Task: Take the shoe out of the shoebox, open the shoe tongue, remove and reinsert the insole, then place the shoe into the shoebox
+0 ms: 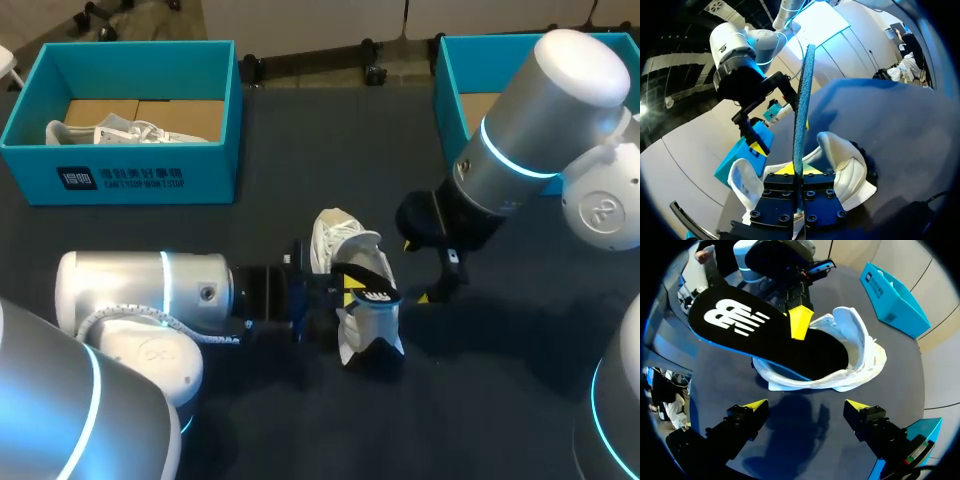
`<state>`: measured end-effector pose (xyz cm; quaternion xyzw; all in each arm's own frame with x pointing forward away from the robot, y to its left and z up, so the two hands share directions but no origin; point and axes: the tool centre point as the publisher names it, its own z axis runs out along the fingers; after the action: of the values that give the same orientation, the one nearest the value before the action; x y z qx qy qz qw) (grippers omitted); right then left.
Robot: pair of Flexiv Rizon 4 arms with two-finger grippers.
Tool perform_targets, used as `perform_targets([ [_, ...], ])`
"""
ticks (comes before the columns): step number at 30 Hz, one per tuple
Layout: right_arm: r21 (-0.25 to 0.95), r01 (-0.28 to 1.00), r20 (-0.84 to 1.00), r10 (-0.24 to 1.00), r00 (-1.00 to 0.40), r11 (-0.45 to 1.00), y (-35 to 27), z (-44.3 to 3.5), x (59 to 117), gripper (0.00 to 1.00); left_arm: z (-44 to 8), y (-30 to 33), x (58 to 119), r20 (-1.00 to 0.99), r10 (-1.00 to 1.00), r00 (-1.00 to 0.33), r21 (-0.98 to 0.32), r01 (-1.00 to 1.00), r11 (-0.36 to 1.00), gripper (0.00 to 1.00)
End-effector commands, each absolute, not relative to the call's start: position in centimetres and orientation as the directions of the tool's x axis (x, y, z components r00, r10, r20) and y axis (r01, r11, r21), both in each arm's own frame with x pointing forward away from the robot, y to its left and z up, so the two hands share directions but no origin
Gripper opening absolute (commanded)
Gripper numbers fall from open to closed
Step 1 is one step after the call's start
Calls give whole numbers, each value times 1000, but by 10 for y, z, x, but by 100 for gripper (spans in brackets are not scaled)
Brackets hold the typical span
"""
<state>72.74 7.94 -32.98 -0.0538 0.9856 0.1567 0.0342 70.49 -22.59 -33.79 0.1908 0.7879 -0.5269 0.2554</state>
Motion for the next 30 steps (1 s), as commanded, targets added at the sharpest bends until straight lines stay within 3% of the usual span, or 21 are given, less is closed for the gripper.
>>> perform_targets([
  [1, 303, -117, -85, -95, -992, 946, 80, -331, 727, 100, -349, -229, 710, -613, 30, -790, -727, 578, 371, 0],
  [11, 303, -117, -85, -95, -992, 946, 80, -331, 727, 100, -358, -229, 723, -628, 37, -778, -708, 590, 388, 1],
  [13, 303, -117, -85, -95, -992, 946, 80, -331, 727, 100, -352, -229, 722, -631, 32, -775, -708, 593, 383, 26],
  [15, 303, -117, -85, -95, -992, 946, 80, -331, 727, 100, -347, -229, 720, -634, 29, -773, -709, 595, 379, 36],
  [18, 303, -117, -85, -95, -992, 946, 80, -331, 727, 100, -340, -229, 715, -637, 26, -770, -710, 600, 368, 39],
  [27, 303, -117, -85, -95, -992, 946, 80, -331, 727, 100, -324, -234, 701, -636, 45, -770, -716, 612, 336, 31],
  [29, 303, -117, -85, -95, -992, 946, 80, -331, 727, 100, -324, -235, 699, -629, 50, -776, -721, 606, 335, 20],
  [30, 303, -117, -85, -95, -992, 946, 80, -331, 727, 100, -324, -235, 698, -628, 52, -777, -722, 606, 335, 10],
])
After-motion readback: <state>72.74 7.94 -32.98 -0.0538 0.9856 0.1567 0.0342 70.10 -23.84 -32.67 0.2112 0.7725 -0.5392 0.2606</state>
